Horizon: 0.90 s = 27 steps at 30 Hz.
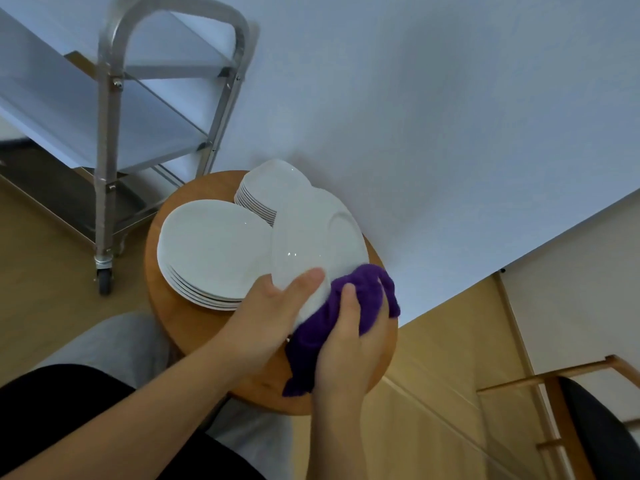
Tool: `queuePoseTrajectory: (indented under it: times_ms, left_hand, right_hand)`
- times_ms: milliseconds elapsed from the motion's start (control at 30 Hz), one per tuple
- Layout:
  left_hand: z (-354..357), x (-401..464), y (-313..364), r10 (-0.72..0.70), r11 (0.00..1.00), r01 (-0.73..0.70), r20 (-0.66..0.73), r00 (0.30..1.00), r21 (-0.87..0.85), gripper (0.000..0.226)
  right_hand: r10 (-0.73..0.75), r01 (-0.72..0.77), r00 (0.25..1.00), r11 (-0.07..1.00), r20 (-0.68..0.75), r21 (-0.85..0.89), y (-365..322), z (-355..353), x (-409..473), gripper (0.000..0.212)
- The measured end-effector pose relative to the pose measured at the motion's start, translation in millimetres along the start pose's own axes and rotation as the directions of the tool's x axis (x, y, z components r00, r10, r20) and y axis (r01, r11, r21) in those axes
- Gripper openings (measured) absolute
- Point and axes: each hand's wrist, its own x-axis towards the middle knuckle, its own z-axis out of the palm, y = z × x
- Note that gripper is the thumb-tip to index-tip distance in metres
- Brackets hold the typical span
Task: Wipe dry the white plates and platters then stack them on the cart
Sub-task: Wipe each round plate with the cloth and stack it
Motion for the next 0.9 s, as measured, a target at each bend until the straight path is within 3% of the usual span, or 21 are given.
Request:
queuePoseTrajectory:
  times_ms: [133,233,367,433,533,633,733,833,900]
  left_hand:
    - [-4.2,-11.7,-4.8,0.029,0.982,-0.047,0.102,0.994,0.181,0.041]
    - [-4.6,-13.0,-2.9,0.031,0.978,-0.052,0.11,0.993,0.2,0.024]
    - [-12.6,-5.5,4.5,0.03,0.995,-0.039,0.098,0.995,0.096,0.028]
    - [-16.4,-2.2,6.2,0.036,0.999,-0.037,0.08,0.996,0.022,0.021]
    - [-21.9,4.1,4.7,0.017,0.996,-0.018,-0.016,1.0,-0.088,0.031]
    - [-30.6,8.1,7.0,-0.013,0.988,0.001,-0.078,0.997,-0.153,0.035]
    - [-41.3,8.1,14.6,-0.012,0.989,-0.002,-0.095,0.995,-0.145,0.032]
    - [-43.6,5.9,18.0,0.011,1.0,-0.01,-0.085,0.996,0.019,0.018]
    - [-39.9,1.0,19.3,0.05,0.982,-0.041,-0.046,0.998,0.184,0.011]
  right_hand:
    - [0.071,-0.053,0.987,0.991,0.147,-0.12,-20.0,-2.5,33.1,0.042]
    - [0.141,-0.112,0.957,0.986,0.255,-0.127,-27.6,-1.3,58.1,0.053]
    - [-0.061,0.158,0.902,0.968,0.427,-0.194,-39.3,1.6,47.6,0.044]
    - [-0.102,0.212,0.847,0.965,0.522,-0.157,-38.9,1.9,41.9,0.042]
    - [-0.117,0.286,0.775,0.941,0.621,-0.179,-31.9,4.5,34.9,0.044]
    - [-0.213,0.424,0.773,0.874,0.597,-0.237,-18.9,-1.0,30.2,0.044]
    - [-0.283,0.443,0.825,0.862,0.489,-0.248,-2.3,-16.2,38.2,0.044]
    - [-0.2,0.376,0.88,0.848,0.431,-0.375,9.4,-17.7,45.9,0.033]
    - [-0.135,0.24,0.953,0.883,0.271,-0.403,15.3,-13.6,46.5,0.027]
